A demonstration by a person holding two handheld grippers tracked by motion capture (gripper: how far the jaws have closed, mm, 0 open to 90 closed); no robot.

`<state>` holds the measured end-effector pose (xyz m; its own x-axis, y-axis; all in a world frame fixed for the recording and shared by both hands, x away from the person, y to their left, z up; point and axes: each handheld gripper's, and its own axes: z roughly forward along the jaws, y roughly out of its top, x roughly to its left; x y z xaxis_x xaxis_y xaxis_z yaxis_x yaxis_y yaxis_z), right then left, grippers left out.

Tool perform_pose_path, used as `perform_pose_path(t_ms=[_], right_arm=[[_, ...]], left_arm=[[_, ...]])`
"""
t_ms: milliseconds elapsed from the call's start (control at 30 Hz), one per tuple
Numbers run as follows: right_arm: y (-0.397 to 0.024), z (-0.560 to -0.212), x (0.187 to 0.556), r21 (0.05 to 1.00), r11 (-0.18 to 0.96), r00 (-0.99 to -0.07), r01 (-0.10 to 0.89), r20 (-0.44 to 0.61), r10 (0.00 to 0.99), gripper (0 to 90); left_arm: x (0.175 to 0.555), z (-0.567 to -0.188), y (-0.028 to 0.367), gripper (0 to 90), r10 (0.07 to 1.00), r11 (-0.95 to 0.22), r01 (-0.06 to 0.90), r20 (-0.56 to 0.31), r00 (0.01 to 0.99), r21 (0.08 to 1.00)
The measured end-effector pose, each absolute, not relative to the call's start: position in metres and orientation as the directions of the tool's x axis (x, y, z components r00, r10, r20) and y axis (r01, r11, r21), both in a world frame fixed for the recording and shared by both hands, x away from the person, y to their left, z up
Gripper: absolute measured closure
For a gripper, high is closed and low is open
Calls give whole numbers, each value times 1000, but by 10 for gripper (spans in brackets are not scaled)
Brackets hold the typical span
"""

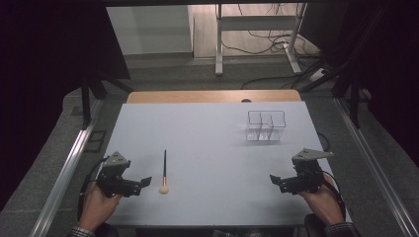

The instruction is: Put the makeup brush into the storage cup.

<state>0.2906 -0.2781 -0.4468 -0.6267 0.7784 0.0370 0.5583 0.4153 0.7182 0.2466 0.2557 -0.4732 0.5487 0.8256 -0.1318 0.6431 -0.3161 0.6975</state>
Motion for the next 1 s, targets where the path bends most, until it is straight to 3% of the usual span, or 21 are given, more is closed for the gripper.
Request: perform_pose_path(t_ms=[1000], right_arm=[[-282, -450, 289, 704, 455, -629, 545, -16, 777, 0]], left_arm=[[247, -474, 257, 0, 845, -307, 684, -141, 516, 662]])
